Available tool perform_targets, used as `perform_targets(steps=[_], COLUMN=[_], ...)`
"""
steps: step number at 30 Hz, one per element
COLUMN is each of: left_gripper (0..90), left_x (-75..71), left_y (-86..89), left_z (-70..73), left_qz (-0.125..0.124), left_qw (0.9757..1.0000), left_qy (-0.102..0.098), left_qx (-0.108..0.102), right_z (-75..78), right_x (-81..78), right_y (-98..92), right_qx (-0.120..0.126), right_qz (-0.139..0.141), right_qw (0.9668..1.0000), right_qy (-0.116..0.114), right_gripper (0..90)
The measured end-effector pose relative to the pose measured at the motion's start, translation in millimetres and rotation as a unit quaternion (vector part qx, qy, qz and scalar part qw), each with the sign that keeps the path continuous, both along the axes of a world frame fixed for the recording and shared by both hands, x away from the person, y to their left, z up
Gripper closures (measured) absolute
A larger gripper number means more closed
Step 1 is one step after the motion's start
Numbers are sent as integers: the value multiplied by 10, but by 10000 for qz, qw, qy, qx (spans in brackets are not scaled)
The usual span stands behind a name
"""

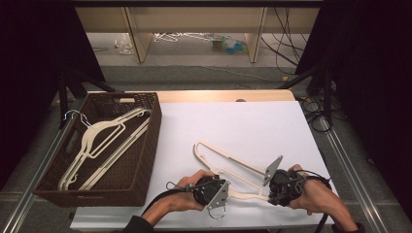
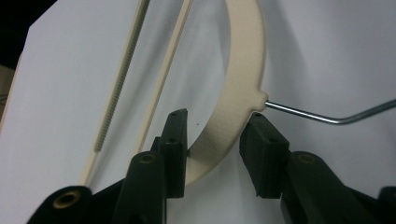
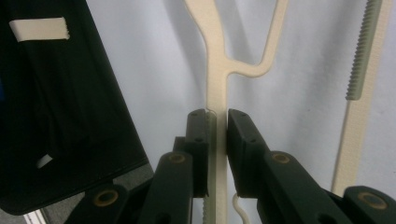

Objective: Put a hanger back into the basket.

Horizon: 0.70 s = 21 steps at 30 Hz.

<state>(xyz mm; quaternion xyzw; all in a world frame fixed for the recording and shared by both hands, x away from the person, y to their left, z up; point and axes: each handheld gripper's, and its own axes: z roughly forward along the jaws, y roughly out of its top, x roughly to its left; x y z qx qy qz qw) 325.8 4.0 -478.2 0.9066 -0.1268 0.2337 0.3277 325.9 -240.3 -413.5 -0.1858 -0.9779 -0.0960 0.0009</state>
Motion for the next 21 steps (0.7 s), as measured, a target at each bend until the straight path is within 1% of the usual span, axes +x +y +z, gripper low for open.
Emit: perform_targets(steps=[1, 2, 3, 4, 5, 6, 7, 8, 9, 10, 11, 12, 13, 14, 15, 16, 17, 18, 19, 20, 21], left_gripper=[647, 664, 682, 701, 716, 727, 737, 747, 754, 764, 776, 786, 797, 804, 813, 820, 830, 837, 843, 846, 848], left_x=[-13, -26, -45, -54, -67, -73, -83, -87, -83, -81, -66, -63, -51, -28, -13, 12, 28, 45, 76, 97, 112], left_y=[-13, -21, -32, -45, -56, -67, -79, -83, -91, -98, -111, -102, -106, -112, -115, -122, -125, -123, -130, -130, -121], left_z=[-1, 15, 21, 45, 65, 90, 116, 134, 168, 198, 241, 296, 331, 381, 412, 451, 474, 496, 529, 545, 565], left_qz=[-115, -222, -299, -349, -412, -452, -432, -389, -366, -328, -362, -227, -240, -221, -219, -193, -183, -108, -127, -120, 51], left_qw=[9999, 9998, 9995, 9993, 9989, 9987, 9988, 9990, 9988, 9988, 9983, 9985, 9983, 9981, 9979, 9977, 9977, 9979, 9978, 9981, 9987], left_qy=[35, -5, -63, -154, -205, -232, -238, -226, -309, -349, -427, -451, -484, -490, -518, -526, -537, -528, -546, -490, -367], left_qx=[-23, 12, -5, 30, 69, 98, 69, 37, -25, -98, -184, -211, -224, -305, -331, -386, -363, -346, -342, -343, -355], right_z=[-17, -35, -56, -74, -81, -79, -52, -1, 38, 95, 151, 209, 270, 306, 365, 402, 439, 471, 495, 523, 532], right_x=[14, 25, 40, 50, 63, 70, 74, 76, 73, 66, 55, 52, 53, 49, 39, 36, 47, 60, 77, 70, 74], right_y=[-17, -41, -70, -99, -129, -153, -174, -194, -204, -214, -220, -225, -234, -238, -239, -239, -241, -251, -268, -290, -301], right_qx=[14, 43, 73, 120, 151, 218, 308, 517, 620, 740, 832, 917, 1062, 1116, 1183, 1219, 1500, 1631, 1874, 1963, 2037], right_qz=[5, -15, -29, -62, -85, -145, -197, -317, -356, -391, -478, -560, -621, -676, -774, -825, -864, -913, -995, -1119, -1123], right_qw=[10000, 10000, 9998, 9998, 9997, 9995, 9993, 9982, 9974, 9963, 9949, 9929, 9901, 9883, 9852, 9835, 9771, 9736, 9664, 9626, 9594], right_qy=[23, 69, 165, 144, 194, 163, 103, -31, -128, -208, -323, -502, -676, -793, -973, -1055, -1240, -1309, -1447, -1493, -1593], right_gripper=[791, 789, 788, 782, 784, 761, 700, 636, 612, 581, 536, 499, 486, 475, 438, 420, 411, 397, 382, 382, 379])
